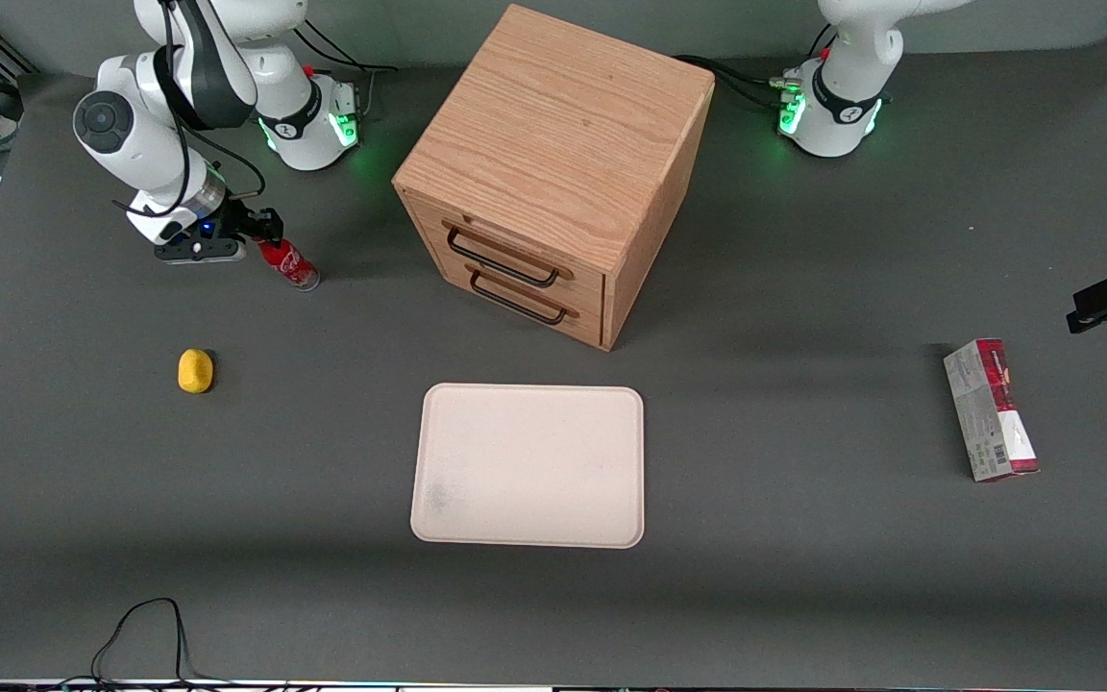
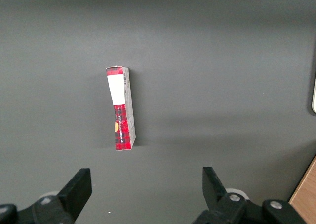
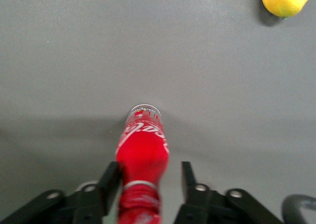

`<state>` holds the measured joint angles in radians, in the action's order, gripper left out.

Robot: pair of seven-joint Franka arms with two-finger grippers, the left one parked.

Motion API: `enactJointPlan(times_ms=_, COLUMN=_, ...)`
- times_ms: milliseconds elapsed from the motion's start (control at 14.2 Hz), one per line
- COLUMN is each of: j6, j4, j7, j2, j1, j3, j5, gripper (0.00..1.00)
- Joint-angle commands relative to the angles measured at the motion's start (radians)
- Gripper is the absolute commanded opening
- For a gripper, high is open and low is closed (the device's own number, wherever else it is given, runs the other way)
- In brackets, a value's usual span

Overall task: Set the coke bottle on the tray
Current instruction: 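Close the right gripper on the bottle and lift it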

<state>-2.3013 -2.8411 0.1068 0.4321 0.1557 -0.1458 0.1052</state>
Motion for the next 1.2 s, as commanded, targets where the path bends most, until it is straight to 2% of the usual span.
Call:
enactJointPlan(times_ms=0, j6=-0.052, j4=-0.043, j7=0.063, j2=0.001, j1=-0.001, j3=-0.002, j5=0.011, gripper=0.00)
enactJointPlan(times_ms=562, j6=-0.038, j4=0.060, j7=0.053, j2=-0.055, j1=0.001, j3=0.005, j5=0.011, gripper=0.00)
enactJointPlan(times_ms=914, j6=0.086, j4=0.308, j7=0.039, j2=-0.179, j1=0.001, j3=0.008, j5=0.016, gripper=0.00)
enactJointPlan(times_ms=1125, j6=0.285, j4=0.559, j7=0.022, j2=-0.268, j1=-0.011, j3=0.041, j5=0.016, gripper=0.00)
